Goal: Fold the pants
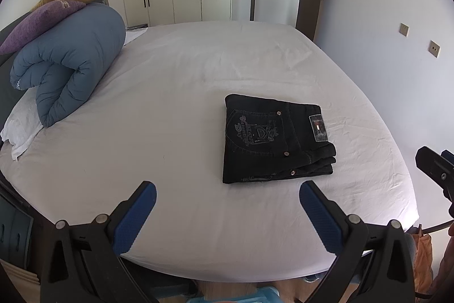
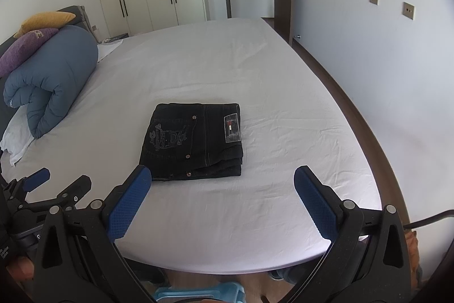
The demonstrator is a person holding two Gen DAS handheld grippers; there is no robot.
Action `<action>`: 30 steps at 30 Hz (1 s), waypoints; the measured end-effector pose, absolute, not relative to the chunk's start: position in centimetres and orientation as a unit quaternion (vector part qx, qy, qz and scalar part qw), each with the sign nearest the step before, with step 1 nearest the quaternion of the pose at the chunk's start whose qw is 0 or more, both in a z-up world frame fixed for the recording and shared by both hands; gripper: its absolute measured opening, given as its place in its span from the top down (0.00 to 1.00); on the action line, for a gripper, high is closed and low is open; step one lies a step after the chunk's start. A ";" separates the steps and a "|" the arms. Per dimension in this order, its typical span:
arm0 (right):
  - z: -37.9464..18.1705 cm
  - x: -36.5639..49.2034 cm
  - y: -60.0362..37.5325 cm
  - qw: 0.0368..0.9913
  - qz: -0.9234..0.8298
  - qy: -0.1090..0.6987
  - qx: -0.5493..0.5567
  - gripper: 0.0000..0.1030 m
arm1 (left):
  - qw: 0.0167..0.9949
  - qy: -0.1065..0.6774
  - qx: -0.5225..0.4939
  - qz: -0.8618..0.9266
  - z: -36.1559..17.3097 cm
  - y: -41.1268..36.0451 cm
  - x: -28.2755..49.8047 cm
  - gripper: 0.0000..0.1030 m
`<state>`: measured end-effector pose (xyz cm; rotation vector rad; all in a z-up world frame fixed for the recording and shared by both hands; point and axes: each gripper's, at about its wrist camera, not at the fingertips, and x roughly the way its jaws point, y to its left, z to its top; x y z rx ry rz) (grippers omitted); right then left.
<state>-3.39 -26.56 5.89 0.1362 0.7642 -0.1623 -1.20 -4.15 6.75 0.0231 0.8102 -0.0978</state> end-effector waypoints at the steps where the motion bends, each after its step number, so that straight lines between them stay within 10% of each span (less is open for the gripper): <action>1: 5.9 -3.4 -26.6 0.922 -0.079 0.373 0.066 0.00 | 0.918 0.394 0.011 -0.047 6.7 -4.1 -1.2 0.00; 30: 4.2 -2.7 -26.4 0.915 -0.072 0.391 0.071 0.00 | 0.915 0.401 0.010 -0.047 5.9 -3.8 -1.1 0.00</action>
